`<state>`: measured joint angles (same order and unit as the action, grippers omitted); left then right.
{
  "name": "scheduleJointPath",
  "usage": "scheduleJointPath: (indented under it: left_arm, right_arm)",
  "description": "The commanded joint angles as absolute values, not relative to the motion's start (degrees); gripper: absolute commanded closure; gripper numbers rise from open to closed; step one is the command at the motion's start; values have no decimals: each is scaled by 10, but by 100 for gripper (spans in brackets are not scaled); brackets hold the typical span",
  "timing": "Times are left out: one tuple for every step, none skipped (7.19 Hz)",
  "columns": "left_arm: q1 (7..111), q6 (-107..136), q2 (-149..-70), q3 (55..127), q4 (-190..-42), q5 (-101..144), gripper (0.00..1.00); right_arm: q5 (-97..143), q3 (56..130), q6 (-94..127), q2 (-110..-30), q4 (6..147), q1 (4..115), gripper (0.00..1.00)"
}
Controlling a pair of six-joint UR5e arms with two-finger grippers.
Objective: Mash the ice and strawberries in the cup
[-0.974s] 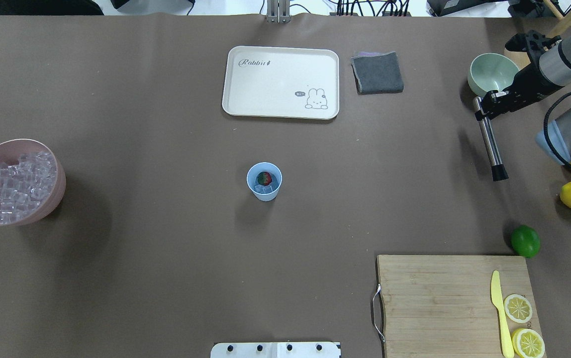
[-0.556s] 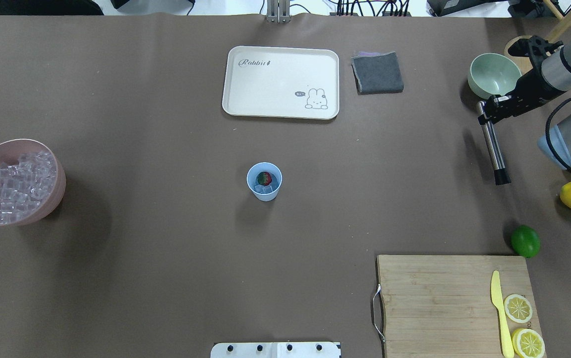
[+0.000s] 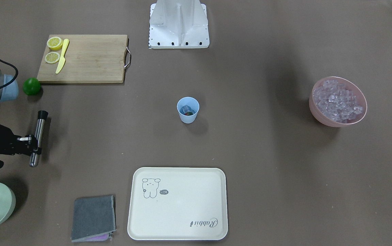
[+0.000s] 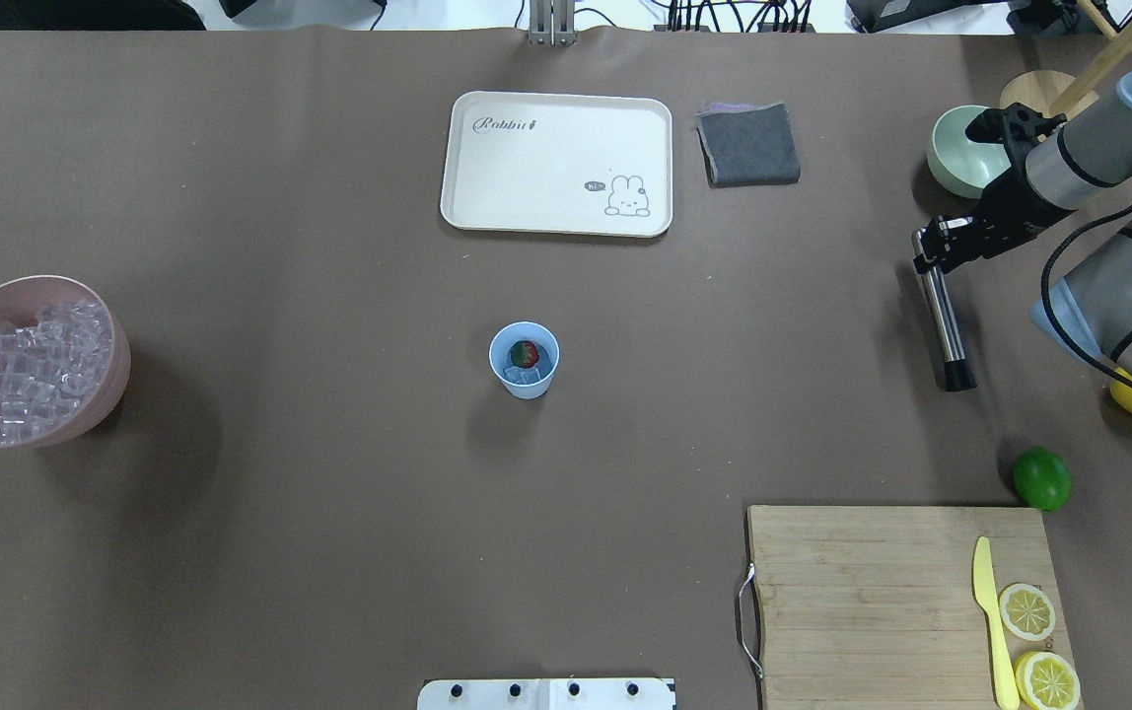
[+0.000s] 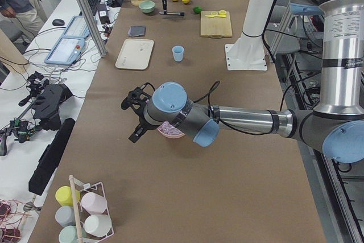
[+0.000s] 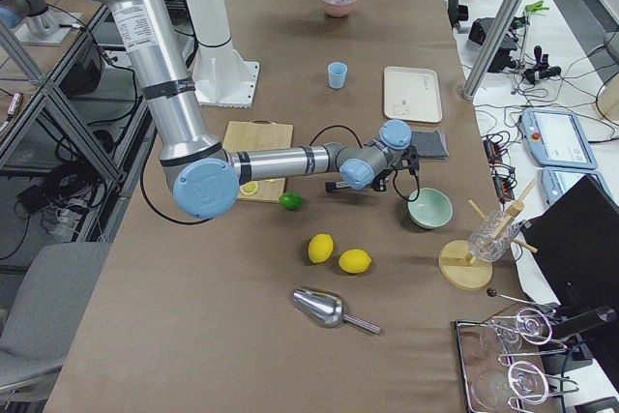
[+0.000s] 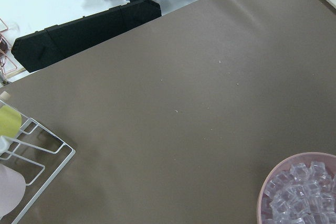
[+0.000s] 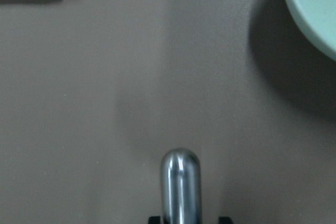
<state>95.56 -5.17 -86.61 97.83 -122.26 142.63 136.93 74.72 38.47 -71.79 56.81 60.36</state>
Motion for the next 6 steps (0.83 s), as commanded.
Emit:
scheduleJointPath:
  left_arm:
    - [957,-54,-865,978,-1223,1423,3]
    - [957,-54,-865,978,-1223,1424,3]
    - [955,-54,-865,976,-1221,1424,3]
    - [955,-53,-865,970,-1216,1425,3]
    - [954,-54,-863,968,-1202,1428,3]
    - [954,-54,-864,967,-1181,1429,3]
  right_arm:
    - [1374,751,384,-718,568,602,31]
    - [1382,764,382,-719,572,608,24]
    - [1390,767,379,-719,573,634,1]
    - [1403,773,377,-719,574,659,1]
    - [1415,781,353,-720,577,688,1]
    - [1425,794,325,-722,597,718,1]
